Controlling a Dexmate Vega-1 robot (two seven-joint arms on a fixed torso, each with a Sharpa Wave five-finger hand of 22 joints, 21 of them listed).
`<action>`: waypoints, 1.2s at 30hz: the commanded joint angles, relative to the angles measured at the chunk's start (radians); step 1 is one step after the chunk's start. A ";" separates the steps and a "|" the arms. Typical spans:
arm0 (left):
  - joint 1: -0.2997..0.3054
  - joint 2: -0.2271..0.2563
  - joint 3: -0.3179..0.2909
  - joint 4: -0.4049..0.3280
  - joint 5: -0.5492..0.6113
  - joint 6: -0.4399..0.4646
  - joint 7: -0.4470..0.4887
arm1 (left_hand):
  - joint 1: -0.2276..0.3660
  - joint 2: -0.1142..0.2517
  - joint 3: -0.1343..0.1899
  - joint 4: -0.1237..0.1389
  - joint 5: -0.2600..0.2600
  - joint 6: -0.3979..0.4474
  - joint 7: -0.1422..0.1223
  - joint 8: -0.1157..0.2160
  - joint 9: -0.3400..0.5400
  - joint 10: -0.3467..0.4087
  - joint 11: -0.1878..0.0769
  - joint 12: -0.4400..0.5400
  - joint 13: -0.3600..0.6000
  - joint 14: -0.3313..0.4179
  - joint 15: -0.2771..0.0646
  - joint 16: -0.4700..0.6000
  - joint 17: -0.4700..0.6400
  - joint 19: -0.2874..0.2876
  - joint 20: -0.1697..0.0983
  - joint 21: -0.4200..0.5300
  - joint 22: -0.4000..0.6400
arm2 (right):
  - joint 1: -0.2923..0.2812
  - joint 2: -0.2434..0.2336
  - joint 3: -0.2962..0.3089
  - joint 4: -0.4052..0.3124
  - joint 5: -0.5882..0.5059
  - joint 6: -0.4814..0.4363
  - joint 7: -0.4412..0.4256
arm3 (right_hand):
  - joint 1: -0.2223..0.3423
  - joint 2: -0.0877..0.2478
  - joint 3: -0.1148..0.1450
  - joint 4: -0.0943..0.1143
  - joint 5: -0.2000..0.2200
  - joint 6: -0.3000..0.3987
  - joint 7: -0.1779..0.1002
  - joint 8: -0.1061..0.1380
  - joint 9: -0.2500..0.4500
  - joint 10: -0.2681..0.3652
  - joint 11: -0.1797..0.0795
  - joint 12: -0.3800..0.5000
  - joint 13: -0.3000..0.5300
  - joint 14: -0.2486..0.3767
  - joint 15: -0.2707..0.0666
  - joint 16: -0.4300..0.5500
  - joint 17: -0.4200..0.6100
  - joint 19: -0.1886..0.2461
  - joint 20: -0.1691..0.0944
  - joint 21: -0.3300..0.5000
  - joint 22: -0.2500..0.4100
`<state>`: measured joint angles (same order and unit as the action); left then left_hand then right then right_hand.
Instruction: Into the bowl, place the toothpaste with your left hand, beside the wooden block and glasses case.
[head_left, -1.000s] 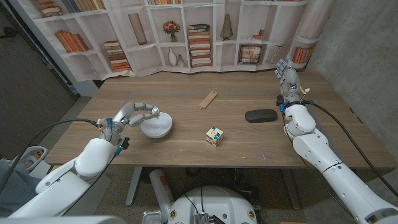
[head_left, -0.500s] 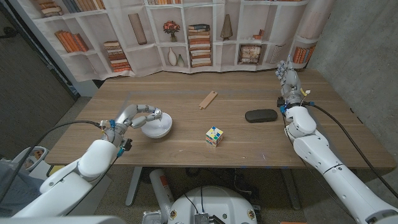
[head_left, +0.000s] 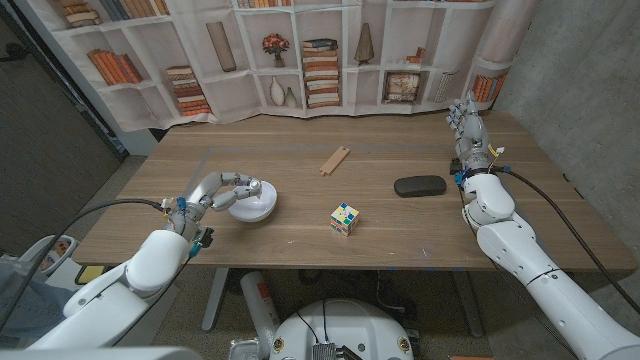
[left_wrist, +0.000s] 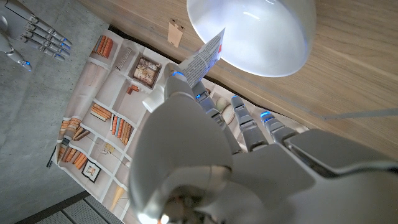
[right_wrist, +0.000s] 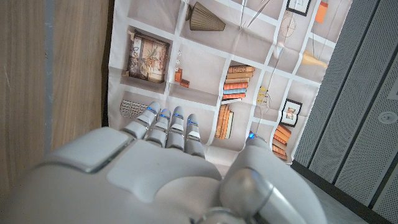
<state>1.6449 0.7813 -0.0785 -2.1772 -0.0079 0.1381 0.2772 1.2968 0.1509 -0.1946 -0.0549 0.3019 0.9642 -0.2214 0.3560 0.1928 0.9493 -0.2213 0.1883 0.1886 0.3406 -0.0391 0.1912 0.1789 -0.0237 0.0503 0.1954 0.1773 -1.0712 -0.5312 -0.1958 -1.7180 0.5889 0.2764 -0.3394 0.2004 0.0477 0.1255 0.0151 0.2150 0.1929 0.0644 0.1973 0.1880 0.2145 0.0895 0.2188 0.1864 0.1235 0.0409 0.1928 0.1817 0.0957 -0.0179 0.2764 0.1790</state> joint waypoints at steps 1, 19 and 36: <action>0.013 0.000 0.011 -0.016 0.005 0.019 0.014 | 0.007 0.001 0.003 0.004 -0.005 0.013 0.002 0.003 0.003 0.006 0.001 -0.001 0.001 0.006 -0.129 0.000 0.002 0.000 0.008 0.004 0.003 | -0.026 -0.017 0.018 -0.027 0.008 -0.013 -0.003 | 0.006 -0.002 -0.001 -0.001 0.004 0.010 0.002 -0.001 0.002 0.005 -0.001 0.001 0.003 0.007 0.003 -0.004 0.001 0.007 -0.001 -0.005 0.004; 0.010 -0.013 0.023 0.009 -0.017 0.026 0.034 | 0.009 0.002 0.006 0.005 -0.008 0.018 0.002 0.002 0.003 0.007 0.001 0.000 0.002 0.007 -0.130 0.000 0.002 0.000 0.010 0.005 0.003 | -0.007 -0.027 0.017 -0.025 0.013 -0.042 0.004 | 0.005 -0.001 -0.002 -0.002 0.004 0.009 0.000 -0.001 0.002 0.007 0.001 0.001 0.003 0.007 0.003 -0.004 0.001 0.008 -0.001 -0.010 0.004; -0.011 0.012 0.047 -0.005 -0.020 0.077 0.051 | 0.012 0.002 0.009 0.006 -0.010 0.019 0.001 0.000 0.003 0.008 0.001 0.000 0.002 0.005 -0.130 0.000 0.002 -0.001 0.012 0.004 0.003 | 0.007 -0.024 0.015 0.003 0.025 -0.043 0.015 | 0.004 -0.001 -0.004 -0.002 0.004 0.010 0.000 0.000 0.002 0.009 0.001 0.002 0.003 0.008 0.003 -0.004 0.001 0.010 0.000 -0.015 0.004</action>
<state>1.6362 0.7802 -0.0390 -2.1663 -0.0248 0.1773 0.3132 1.2953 0.1495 -0.1905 -0.0508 0.2950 0.9736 -0.2196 0.3510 0.1935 0.9493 -0.2213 0.1883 0.1887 0.3407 -0.0391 0.1912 0.1789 -0.0237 0.0501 0.1954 0.1793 -1.0758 -0.5579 -0.1773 -1.7395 0.6041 0.2340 -0.3350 0.2004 0.0477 0.1256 0.0151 0.2150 0.1929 0.0644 0.1973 0.1880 0.2144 0.0895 0.2188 0.1864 0.1234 0.0409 0.1928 0.1817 0.0955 -0.0179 0.2623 0.1790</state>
